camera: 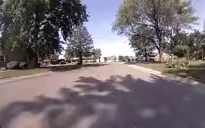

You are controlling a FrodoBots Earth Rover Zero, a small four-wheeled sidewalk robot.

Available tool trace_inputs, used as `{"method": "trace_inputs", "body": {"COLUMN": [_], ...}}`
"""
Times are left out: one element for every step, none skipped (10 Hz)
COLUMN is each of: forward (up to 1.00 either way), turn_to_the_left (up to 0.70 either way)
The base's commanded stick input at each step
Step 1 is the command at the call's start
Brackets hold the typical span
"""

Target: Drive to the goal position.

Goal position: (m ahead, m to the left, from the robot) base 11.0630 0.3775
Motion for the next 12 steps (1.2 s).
{"method": "trace_inputs", "body": {"forward": [0.69,0.69,0.69,0.69,0.69,0.69,0.69,0.69,0.69,0.69,0.69,0.69], "turn_to_the_left": [0.03,0.03,0.03,0.01,-0.11,-0.28,-0.14,0.03,-0.17,-0.19,0.00,0.02]}}
